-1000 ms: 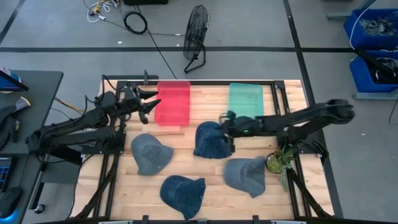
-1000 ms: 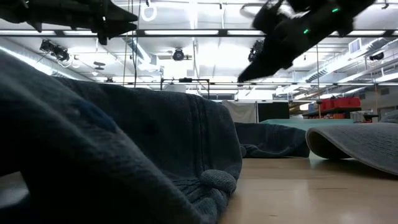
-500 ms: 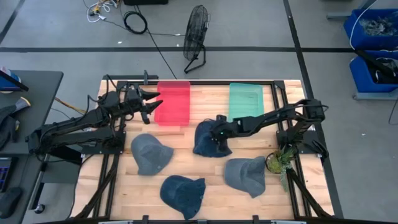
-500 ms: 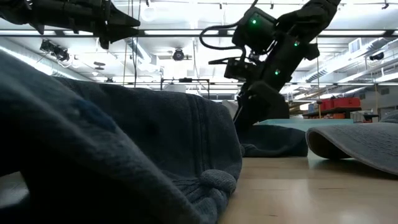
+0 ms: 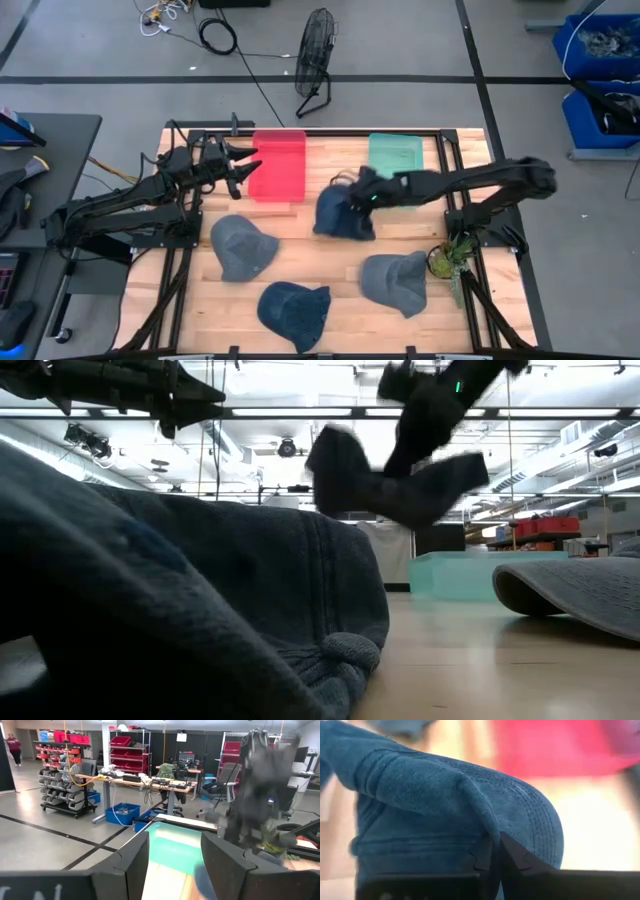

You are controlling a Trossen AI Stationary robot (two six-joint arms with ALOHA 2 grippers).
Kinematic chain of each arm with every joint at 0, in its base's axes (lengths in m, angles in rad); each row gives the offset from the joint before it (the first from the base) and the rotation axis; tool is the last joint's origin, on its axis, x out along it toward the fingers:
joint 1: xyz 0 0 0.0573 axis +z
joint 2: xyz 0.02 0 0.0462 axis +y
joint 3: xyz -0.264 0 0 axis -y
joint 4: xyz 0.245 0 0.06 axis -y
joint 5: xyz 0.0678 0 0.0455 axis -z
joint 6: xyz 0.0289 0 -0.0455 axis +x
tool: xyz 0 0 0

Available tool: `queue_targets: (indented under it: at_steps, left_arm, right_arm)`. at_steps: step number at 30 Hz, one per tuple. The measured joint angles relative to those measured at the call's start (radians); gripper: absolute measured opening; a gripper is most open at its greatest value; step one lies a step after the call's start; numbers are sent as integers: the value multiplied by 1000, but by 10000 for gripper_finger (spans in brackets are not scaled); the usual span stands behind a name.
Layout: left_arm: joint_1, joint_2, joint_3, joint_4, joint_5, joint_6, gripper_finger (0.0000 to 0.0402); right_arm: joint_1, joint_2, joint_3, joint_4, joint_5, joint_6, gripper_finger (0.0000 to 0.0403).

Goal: Pick & Place hat
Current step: Put the top blue cap into the green bin

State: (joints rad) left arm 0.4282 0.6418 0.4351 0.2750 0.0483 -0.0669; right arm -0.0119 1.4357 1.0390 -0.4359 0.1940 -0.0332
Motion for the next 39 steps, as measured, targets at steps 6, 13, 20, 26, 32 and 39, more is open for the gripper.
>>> queue_targets:
  at_steps: [6, 13, 20, 26, 32, 39]
  left_arm:
    - [0, 0, 0, 4, 0, 0, 183]
    - [0, 0, 0, 4, 0, 2, 183]
    - [0, 0, 0, 7, 0, 7, 183]
    - [0, 0, 0, 6, 0, 7, 183]
    - [0, 0, 0, 6, 0, 8, 183]
    - [0, 0, 0, 5, 0, 10, 183]
  right_arm:
    - [-44, -185, 145, -390, 303, -30, 8]
    - [-239, -287, 41, -551, 318, 56, 8]
    - [-432, -265, -165, -269, 218, -249, 8]
    - [-545, -237, -246, -198, 190, -518, 8]
    - [-600, -237, -250, -181, 294, -648, 8]
    - [-603, -238, -249, -143, 199, -715, 8]
